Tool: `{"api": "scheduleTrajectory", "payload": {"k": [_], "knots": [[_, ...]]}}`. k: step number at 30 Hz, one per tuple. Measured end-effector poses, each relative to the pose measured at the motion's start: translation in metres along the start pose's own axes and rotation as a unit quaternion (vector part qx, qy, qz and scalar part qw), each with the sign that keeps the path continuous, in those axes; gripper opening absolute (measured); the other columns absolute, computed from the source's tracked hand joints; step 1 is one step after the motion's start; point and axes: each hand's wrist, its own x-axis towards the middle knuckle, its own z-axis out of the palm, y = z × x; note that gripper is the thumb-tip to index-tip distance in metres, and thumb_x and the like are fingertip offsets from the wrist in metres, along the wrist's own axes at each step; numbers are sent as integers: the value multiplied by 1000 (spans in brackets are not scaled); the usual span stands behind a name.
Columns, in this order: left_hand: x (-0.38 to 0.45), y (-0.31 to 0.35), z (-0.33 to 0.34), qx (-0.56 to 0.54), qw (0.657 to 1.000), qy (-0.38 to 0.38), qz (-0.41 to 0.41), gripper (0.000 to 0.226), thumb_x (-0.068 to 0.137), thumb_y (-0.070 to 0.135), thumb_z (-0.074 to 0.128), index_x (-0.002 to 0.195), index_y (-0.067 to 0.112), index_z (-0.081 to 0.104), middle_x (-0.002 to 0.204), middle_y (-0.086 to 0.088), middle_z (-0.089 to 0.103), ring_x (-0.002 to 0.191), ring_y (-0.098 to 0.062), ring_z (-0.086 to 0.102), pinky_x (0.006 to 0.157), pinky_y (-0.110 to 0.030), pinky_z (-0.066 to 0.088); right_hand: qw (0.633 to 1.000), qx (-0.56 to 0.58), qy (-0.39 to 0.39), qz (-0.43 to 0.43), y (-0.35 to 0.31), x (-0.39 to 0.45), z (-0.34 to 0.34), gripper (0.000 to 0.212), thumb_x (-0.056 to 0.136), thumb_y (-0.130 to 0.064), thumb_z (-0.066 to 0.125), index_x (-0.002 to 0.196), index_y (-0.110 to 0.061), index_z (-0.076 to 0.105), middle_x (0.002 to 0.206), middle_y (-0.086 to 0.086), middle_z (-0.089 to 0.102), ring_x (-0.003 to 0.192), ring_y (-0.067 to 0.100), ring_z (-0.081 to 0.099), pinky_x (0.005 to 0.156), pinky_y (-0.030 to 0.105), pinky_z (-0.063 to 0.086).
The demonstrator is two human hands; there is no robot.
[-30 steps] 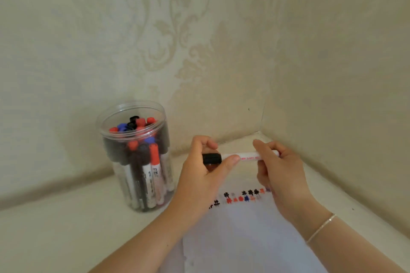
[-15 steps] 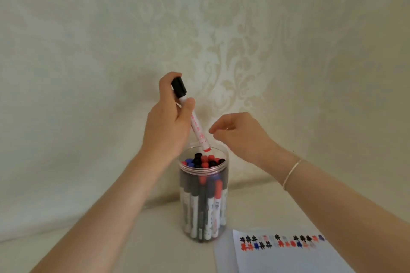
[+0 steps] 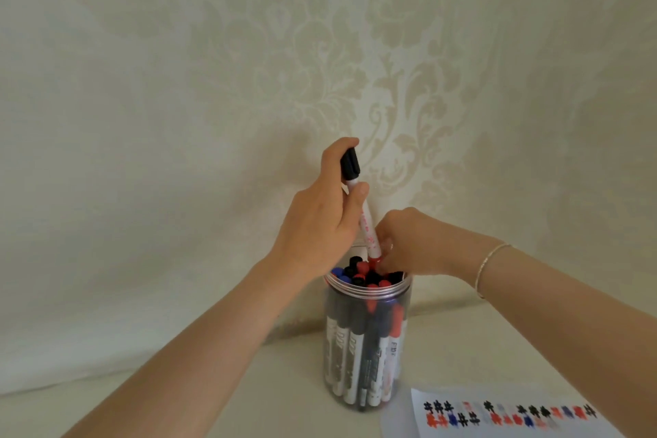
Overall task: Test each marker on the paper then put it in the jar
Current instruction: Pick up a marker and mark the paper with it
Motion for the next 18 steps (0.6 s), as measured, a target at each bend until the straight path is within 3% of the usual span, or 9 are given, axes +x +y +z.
{"api": "scheduleTrajectory", "payload": {"k": [2,4,8,11,14,18], "knots": [[0,-2,2,3,1000,-18,4,44,100,30,40,134,41,15,83,-6,67,57,-19,65,58,-45,53,1000,0,-17,-8,-2,-2,-3,27,83,-19,70,108,-11,64,75,0,59,58,15,60,46,14,41],[1,-3,1,20,999,-46,20,45,100,30,39,136,40,14,70,-1,63,54,-16,63,56,-42,53,999,4,-35,-13,-3,-3,-4,36,83,-16,69,117,-11,62,80,-4,57,60,14,60,49,15,44],[-1,-2,1,49,994,-86,38,48,101,28,39,143,28,15,55,7,47,44,-10,51,47,-33,47,998,7,-62,-19,-3,-2,-5,43,82,-15,70,124,-12,57,115,5,59,79,20,66,67,22,54],[0,-2,1,50,994,-93,36,48,101,29,40,142,30,15,56,6,48,45,-12,52,50,-36,48,997,6,-74,-14,-3,-3,-5,47,82,-16,70,126,-13,54,107,3,57,87,21,65,73,23,54],[-2,1,3,43,996,-77,28,48,100,29,41,142,30,16,53,7,45,44,-9,51,48,-31,47,996,11,-85,-4,-4,-4,-8,47,82,-14,70,125,-13,52,92,-4,53,76,14,61,59,15,48],[-9,1,5,42,997,-58,35,43,99,33,40,130,47,15,56,8,51,43,-8,53,45,-27,47,995,27,-92,-6,-4,-3,-8,40,83,-9,67,120,-15,53,78,-9,49,63,6,53,48,11,40]]}}
